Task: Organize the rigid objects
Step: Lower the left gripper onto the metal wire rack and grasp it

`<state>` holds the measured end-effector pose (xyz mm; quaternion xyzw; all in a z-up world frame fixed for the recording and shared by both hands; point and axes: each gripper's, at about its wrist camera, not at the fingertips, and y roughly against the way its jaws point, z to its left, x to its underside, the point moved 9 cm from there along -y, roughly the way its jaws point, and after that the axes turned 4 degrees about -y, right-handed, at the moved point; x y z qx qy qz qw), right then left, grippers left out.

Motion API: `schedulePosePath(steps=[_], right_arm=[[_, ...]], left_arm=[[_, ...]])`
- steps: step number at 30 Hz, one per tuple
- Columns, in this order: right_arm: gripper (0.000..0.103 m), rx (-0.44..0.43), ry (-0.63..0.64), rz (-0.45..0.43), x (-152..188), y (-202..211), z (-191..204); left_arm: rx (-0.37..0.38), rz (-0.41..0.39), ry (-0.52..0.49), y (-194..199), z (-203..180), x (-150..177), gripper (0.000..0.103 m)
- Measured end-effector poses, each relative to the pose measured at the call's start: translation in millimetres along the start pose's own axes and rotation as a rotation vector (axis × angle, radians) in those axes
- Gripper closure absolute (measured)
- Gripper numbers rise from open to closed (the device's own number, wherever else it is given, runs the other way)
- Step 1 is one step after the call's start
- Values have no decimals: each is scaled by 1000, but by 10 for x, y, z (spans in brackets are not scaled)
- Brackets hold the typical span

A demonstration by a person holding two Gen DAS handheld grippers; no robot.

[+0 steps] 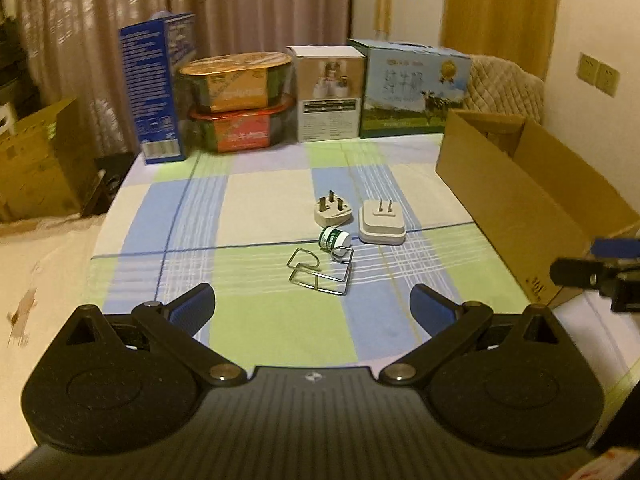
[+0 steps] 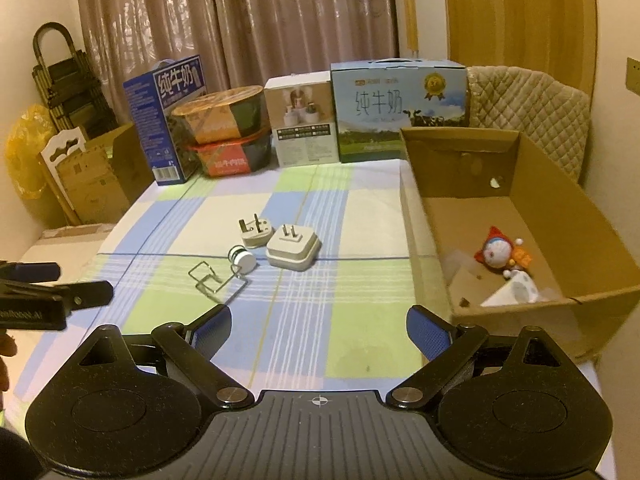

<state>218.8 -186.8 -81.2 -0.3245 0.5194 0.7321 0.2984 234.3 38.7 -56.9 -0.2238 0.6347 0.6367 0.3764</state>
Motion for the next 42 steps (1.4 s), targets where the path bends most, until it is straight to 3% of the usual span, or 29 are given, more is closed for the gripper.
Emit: schedulePosePath(steps=[15,20,30,42], right_arm=[[12,-77,42,41,60,-965,28],[12,-91,50,48,-2,-1235,25],[20,-57,52,69,-90,-1581,-32],[20,-32,30,74,-151,-1700,-111]], left_arm=[[105,10,-125,-1132,-62,23,1],[94,44,-175,-1426,-25,17,1],[168,84,-213,-1792,-94,46,2],[195,108,-185,-1937,-69,62,19]])
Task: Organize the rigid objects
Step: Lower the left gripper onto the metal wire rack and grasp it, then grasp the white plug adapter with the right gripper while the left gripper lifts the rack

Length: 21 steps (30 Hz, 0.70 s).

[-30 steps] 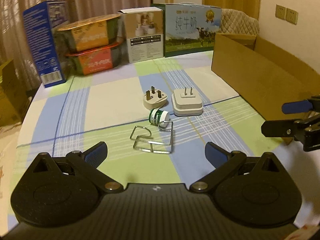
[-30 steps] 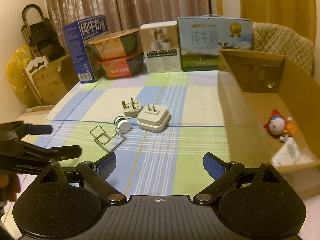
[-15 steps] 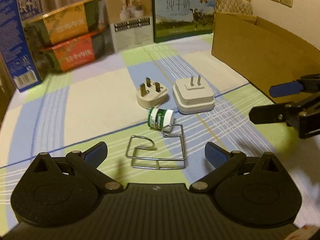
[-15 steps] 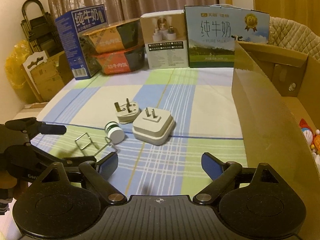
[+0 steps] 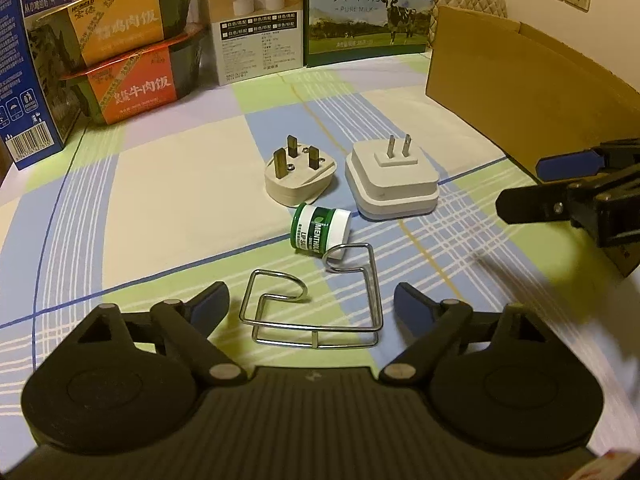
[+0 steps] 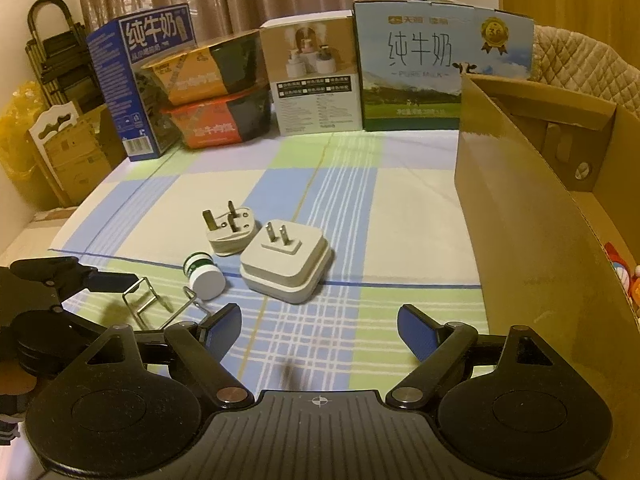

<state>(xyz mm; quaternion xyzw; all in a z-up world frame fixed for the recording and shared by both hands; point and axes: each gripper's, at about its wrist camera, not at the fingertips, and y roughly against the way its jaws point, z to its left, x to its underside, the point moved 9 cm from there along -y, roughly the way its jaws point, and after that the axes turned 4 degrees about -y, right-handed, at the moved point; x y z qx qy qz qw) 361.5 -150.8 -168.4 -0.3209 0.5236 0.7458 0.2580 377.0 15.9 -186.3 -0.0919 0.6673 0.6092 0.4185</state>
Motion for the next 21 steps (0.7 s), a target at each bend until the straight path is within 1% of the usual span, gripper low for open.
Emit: schedulePosePath(steps=[5,9,12,16,21], right_arm=[[20,-1,-3,-3,-11,11,-7],[20,-2,-2,0,-2,4,1],[20,2,-1,-1,-5,1,-3],[20,2,1,2,-7,-15,1],[20,1,10,-2,-19,-38,21]], left_arm=[[10,5,19,-5,6,-1,27],[14,20,48,-17,27,6,38],[9,29,72,-10,42,6,38],[20,18,155,50,100,-22,38],[-34,-13,229,170,223,-79,38]])
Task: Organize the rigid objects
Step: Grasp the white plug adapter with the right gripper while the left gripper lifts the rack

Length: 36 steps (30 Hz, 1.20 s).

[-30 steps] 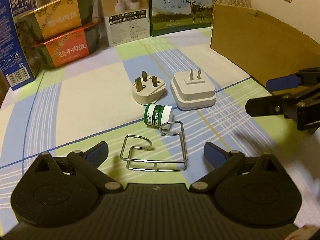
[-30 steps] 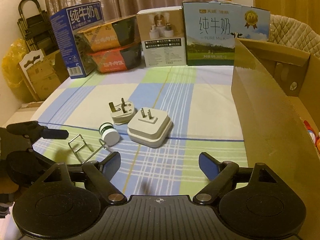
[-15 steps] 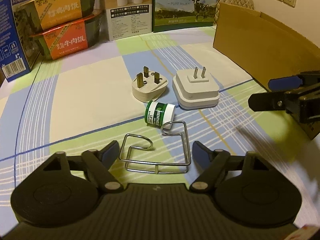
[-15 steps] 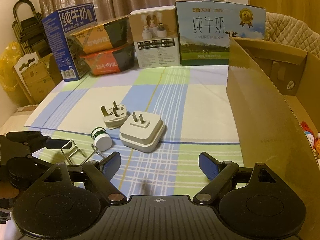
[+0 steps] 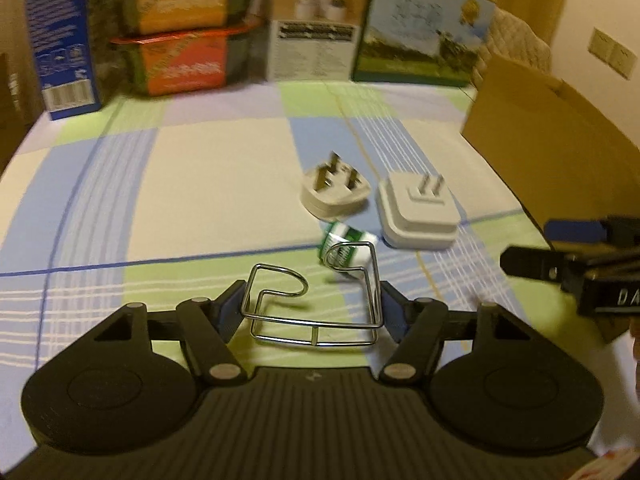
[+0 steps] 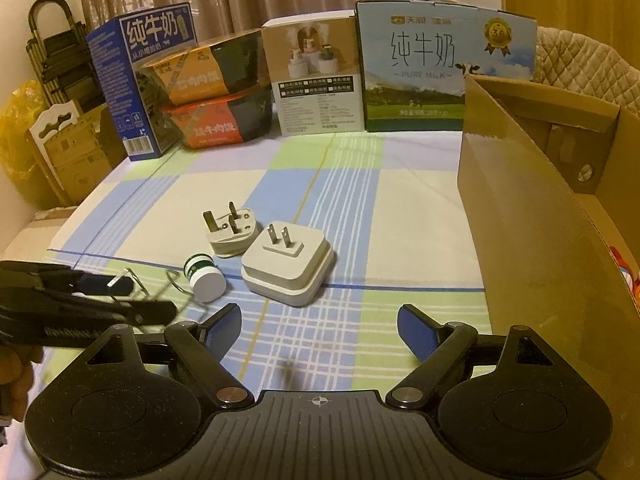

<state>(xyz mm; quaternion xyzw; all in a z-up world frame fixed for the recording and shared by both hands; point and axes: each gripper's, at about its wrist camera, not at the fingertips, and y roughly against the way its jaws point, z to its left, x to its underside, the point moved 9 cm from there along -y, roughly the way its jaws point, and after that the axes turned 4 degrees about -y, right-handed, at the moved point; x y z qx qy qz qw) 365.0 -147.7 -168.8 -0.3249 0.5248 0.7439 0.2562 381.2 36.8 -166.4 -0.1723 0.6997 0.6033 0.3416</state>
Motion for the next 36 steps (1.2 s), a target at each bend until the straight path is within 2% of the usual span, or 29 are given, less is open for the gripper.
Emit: schedulePosePath(steps=[11,15,26,36], right_arm=[[19,-15,6,-5,-68,-226,86],[19,-9,12,-11,-113,-355,148],[19,12,77,-14,-165,-765,212],[19,2,119,-28,-197,-951,266]], left_arm=[[-110,-91,128,134,269,-172,38],[-146,-103,135,156,341,-181,38],[-132,-108,148,142,349,-189,38],[-121,-102,141,120,328,-192,38]])
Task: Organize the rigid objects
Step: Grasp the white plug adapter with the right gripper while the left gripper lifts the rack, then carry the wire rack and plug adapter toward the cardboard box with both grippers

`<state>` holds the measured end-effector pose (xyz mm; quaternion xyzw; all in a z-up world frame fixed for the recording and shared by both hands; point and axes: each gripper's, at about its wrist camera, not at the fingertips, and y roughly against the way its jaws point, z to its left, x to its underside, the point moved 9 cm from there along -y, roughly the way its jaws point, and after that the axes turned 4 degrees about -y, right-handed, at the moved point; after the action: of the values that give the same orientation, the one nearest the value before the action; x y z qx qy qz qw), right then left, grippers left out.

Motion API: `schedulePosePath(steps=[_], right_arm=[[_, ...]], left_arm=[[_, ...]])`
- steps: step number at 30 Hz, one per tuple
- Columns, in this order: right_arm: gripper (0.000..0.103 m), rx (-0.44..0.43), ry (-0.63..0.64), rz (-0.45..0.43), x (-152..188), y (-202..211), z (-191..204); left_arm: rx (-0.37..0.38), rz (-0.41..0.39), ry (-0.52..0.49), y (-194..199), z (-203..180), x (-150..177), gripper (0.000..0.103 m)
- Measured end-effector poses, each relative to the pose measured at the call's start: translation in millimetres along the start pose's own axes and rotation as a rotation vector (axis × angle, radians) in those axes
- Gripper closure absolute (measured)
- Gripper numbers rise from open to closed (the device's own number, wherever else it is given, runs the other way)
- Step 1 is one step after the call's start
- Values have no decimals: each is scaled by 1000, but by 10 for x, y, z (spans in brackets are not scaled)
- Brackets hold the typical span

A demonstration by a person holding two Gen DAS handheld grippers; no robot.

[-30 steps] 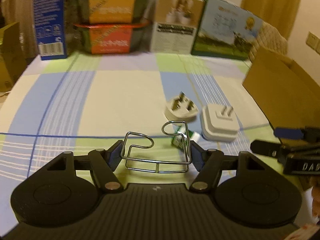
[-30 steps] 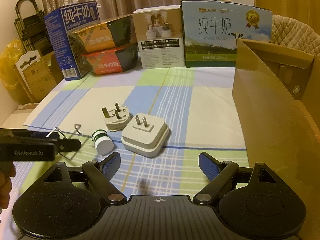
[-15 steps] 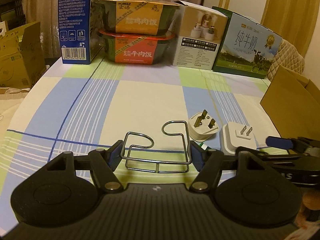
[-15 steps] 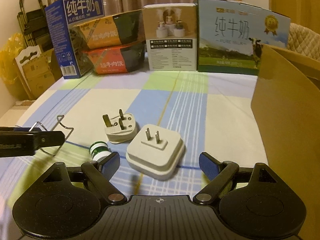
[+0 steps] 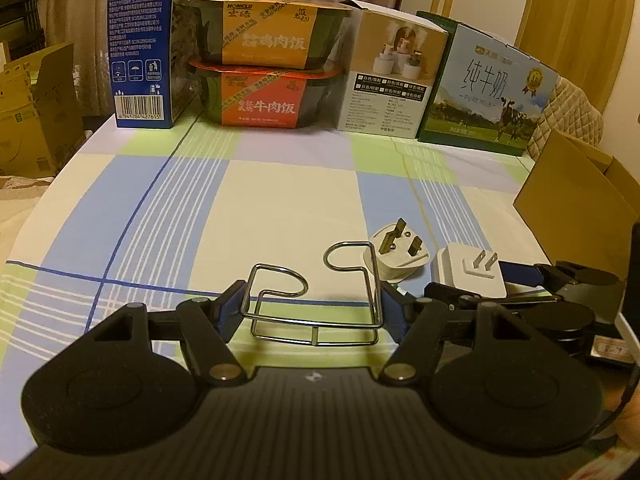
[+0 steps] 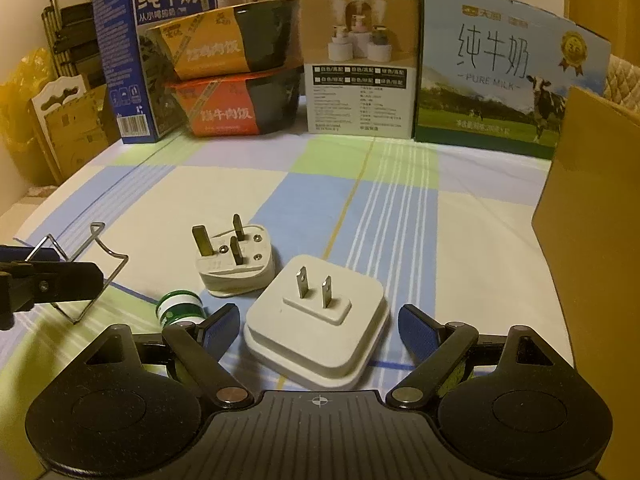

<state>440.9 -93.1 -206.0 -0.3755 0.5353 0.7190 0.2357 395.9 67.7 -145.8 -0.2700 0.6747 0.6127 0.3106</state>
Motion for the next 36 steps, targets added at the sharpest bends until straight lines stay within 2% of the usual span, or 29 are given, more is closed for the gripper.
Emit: schedulePosePath(steps=[5,7,16,25,36], right_arm=[[20,0,20,-3,16,-24,-11],[28,-3,36,-5,22,-18,7],[28,-10,36,-37,-58,181,38],[28,8,6,-80,-97,732,53],[28,11,-10,-72,145,1544,104]], left_arm=[[4,6,-6,-15,-13,12,38],[5,7,-9,-17,-22,17,38],[14,4,-12,-6,-28,15,38],[33,-18,-24,197,-137,43,38],[11,-98,-69,827,-463,1,38]])
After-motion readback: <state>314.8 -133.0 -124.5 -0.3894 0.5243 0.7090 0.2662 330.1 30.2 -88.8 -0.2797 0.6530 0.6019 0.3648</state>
